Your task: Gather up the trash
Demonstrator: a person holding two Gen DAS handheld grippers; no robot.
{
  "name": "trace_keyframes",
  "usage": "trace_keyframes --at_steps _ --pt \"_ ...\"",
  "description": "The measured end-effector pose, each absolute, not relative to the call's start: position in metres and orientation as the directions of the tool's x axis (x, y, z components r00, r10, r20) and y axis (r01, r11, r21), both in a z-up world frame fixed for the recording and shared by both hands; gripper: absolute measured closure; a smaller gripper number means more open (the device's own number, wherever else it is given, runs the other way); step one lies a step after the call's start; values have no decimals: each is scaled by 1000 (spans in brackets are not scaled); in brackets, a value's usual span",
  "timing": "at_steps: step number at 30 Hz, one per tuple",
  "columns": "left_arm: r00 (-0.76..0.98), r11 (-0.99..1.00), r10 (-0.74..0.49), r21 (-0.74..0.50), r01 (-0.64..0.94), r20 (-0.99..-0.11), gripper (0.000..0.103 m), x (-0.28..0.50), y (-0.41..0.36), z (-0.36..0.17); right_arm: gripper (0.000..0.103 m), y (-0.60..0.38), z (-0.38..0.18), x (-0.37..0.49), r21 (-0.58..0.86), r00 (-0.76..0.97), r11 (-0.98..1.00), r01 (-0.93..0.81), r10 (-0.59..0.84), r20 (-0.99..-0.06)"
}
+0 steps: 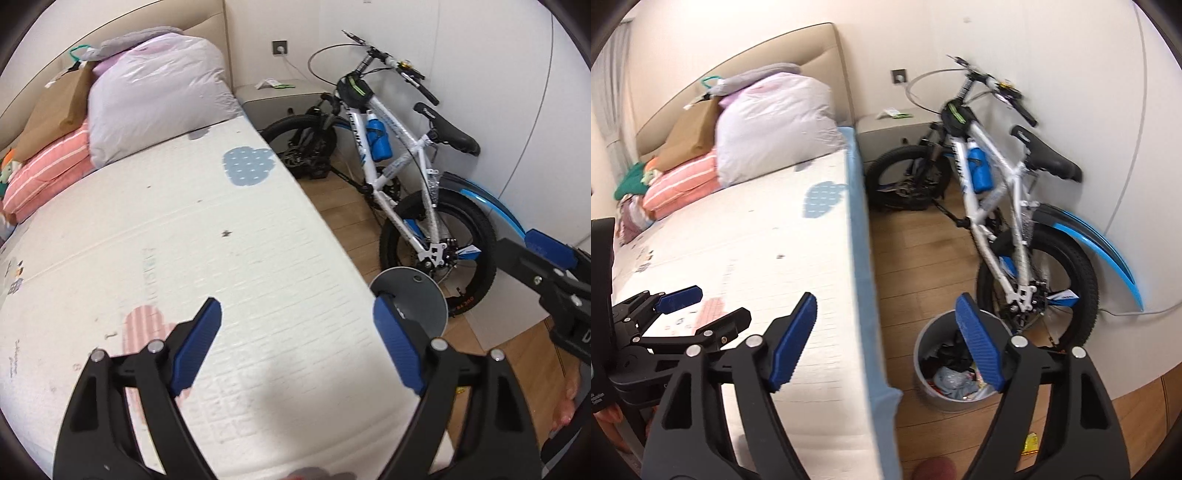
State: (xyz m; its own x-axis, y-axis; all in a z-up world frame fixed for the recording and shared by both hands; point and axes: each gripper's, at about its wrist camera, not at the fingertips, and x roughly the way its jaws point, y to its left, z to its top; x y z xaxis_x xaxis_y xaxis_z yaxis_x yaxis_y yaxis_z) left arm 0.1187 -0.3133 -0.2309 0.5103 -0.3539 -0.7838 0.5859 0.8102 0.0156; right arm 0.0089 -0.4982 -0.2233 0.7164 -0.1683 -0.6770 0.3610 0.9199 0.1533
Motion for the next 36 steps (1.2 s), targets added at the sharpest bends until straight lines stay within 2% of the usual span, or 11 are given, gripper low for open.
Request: trace_keyframes --at_steps 7,14,22,32,36 --pt "583 902 -254 29 430 -772 18 115 -203 -191 7 -395 -192 24 112 722 970 214 -80 -688" --pt "644 955 -125 84 284 -755 14 90 -109 -155 7 -293 -166 22 89 725 995 54 22 -689" --pt "619 988 -47 57 146 -784 13 52 -21 -121 7 -215 -131 -1 126 690 990 -59 131 -711" --pt "609 995 -15 47 86 -793 11 5 27 -91 7 -172 -98 -33 137 678 985 -106 172 -715" --pt "596 992 52 112 64 -801 11 -5 30 -86 7 -164 -93 -42 139 675 983 -121 185 -715"
